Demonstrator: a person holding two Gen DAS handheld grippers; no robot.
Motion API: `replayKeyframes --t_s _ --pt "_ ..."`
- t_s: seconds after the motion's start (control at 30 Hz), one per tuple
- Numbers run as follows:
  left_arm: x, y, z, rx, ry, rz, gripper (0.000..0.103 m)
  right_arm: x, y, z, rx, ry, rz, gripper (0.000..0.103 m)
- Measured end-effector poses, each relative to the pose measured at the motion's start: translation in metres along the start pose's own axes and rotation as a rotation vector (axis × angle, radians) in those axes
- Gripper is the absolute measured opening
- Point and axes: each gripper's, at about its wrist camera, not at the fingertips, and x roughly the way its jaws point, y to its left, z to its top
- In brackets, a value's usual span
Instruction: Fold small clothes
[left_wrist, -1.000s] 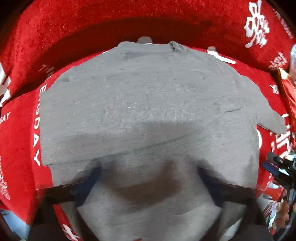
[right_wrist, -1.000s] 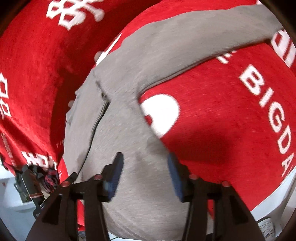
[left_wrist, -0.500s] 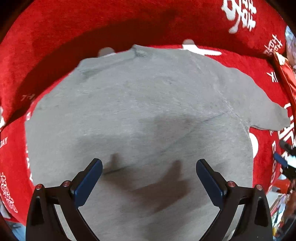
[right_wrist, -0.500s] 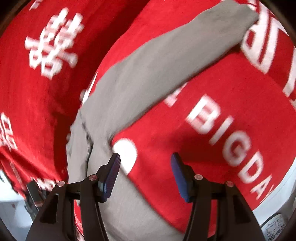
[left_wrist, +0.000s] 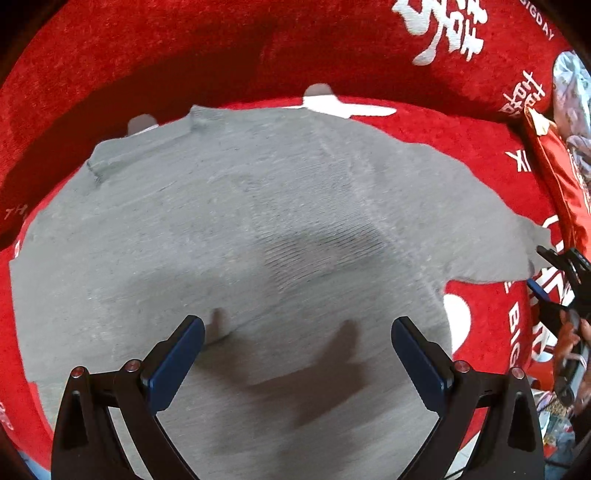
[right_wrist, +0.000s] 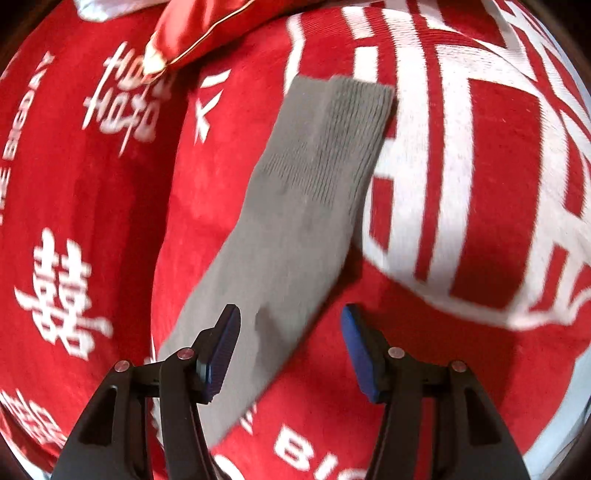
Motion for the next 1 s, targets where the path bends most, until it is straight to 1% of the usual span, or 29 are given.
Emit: replayKeyframes --t_s 0.2,0.23,0.27,0.3,0.33,0.4,0.47,0.53,0.57,0.63,0.67,0.77,0.8,0.87,0.93,1.0 --pt "0.002 0.001 0.004 -0.024 -0.006 -0.011 0.101 0.020 -0.007 0.017 0.131 -0.003 0.071 0.060" --pt "0.002 0.004 0.004 -0.029 -0.012 -0.002 0.101 0.021 -0.008 0.018 0.156 0.000 0.083 0.054" --pt "0.001 0.007 0.004 -0.033 -0.017 0.004 0.101 0.023 -0.008 0.018 0.179 0.010 0.103 0.045" --pt "0.000 0.011 0.004 -0.037 -0.022 0.011 0.101 0.025 -0.008 0.018 0.192 0.026 0.126 0.017" --pt "0.000 0.015 0.004 -0.039 -0.023 0.016 0.101 0.027 -0.007 0.016 0.197 0.047 0.159 0.007" --pt "-0.002 0.025 0.004 -0.050 -0.026 0.023 0.101 0.026 0.006 0.013 0.162 0.066 0.225 0.006" --pt "-0.005 0.037 0.002 -0.069 -0.033 0.025 0.101 0.025 0.028 0.008 0.096 0.095 0.294 0.006" --pt "-0.010 0.050 0.000 -0.085 -0.045 0.021 0.101 0.024 0.057 -0.001 0.019 0.141 0.372 0.006" --pt "-0.013 0.057 -0.001 -0.093 -0.053 0.035 0.101 0.024 0.072 -0.008 -0.023 0.164 0.406 0.006" --pt "-0.017 0.071 -0.006 -0.108 -0.064 0.073 0.101 0.026 0.115 -0.028 -0.142 0.227 0.468 0.006" --pt "-0.018 0.078 -0.008 -0.116 -0.070 0.079 0.101 0.027 0.133 -0.039 -0.198 0.256 0.489 0.006" --pt "-0.022 0.106 -0.017 -0.168 -0.064 0.058 0.101 0.032 0.188 -0.086 -0.378 0.347 0.540 0.007" --pt "-0.025 0.114 -0.020 -0.183 -0.068 0.058 0.101 0.036 0.211 -0.110 -0.468 0.384 0.545 0.007" --pt "-0.031 0.132 -0.026 -0.216 -0.084 0.077 0.101 0.043 0.240 -0.151 -0.613 0.429 0.526 0.007" --pt "-0.038 0.152 -0.033 -0.259 -0.100 0.074 0.101 0.057 0.264 -0.202 -0.753 0.494 0.495 0.007" --pt "-0.043 0.169 -0.039 -0.297 -0.112 0.078 0.101 0.078 0.274 -0.247 -0.826 0.563 0.445 0.007"
